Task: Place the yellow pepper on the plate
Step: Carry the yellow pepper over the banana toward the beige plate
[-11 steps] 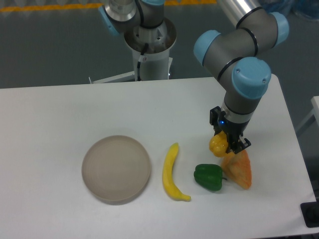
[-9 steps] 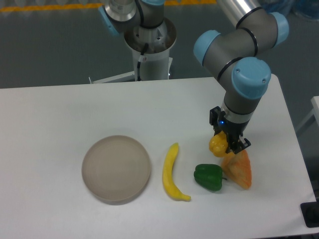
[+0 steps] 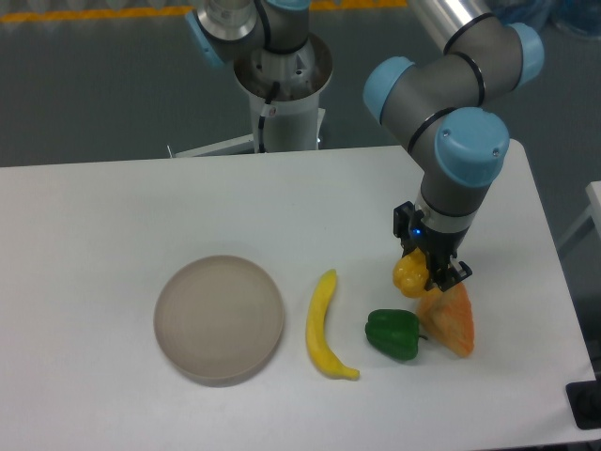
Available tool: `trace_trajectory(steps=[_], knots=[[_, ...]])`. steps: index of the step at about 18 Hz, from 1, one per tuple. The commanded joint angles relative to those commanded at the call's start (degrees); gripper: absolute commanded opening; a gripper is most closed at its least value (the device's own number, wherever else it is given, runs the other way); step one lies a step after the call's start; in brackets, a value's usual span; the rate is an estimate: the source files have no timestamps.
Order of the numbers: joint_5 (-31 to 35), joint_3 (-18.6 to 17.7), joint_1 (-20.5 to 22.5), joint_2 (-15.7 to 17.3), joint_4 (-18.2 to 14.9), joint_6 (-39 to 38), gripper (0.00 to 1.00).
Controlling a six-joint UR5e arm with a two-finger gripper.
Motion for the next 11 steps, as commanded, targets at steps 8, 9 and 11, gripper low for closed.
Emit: trace_trajectory(steps=[8,9,11], knots=[[-0.79,-2.99,-7.72,2.38,0.09,-6.23,0.28],[-0.79,-2.99,-8.95,2.46,0.09,-7.46,0.28],[-0.79,-3.25,-12.46,2.29,0.26,-11.41,0.28]])
